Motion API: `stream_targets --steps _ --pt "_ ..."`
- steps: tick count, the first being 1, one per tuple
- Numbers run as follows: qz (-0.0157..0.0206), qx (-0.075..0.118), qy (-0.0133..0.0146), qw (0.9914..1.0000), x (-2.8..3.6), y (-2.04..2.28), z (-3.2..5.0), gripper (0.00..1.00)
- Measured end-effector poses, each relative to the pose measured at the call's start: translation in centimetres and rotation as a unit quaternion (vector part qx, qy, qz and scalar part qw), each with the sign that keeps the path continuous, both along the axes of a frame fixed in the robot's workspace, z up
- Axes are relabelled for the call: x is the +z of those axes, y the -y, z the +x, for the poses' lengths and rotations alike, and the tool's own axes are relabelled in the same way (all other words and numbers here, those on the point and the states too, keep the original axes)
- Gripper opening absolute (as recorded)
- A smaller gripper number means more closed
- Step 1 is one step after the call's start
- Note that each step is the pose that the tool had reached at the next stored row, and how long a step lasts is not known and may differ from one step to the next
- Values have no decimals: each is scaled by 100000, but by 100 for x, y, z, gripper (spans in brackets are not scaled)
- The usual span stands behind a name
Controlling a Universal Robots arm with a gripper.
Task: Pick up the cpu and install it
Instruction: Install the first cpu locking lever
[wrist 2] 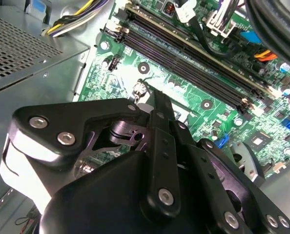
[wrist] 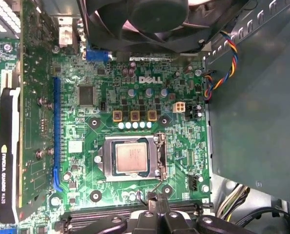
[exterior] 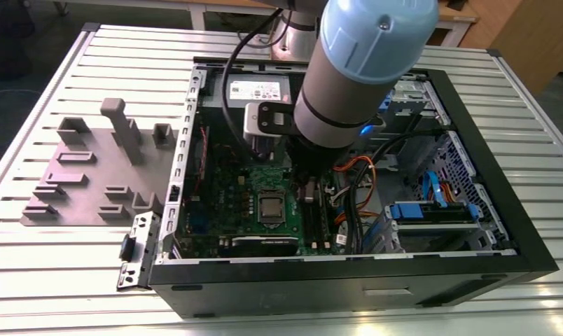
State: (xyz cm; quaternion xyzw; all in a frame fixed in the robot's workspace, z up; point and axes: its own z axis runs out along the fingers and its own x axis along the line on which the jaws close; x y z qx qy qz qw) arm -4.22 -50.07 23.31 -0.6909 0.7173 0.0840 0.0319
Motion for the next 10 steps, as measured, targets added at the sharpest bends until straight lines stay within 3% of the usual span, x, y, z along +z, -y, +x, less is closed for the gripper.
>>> stream_targets --steps 10 --pt "-86 136 2 100000 -12 11 5 11"
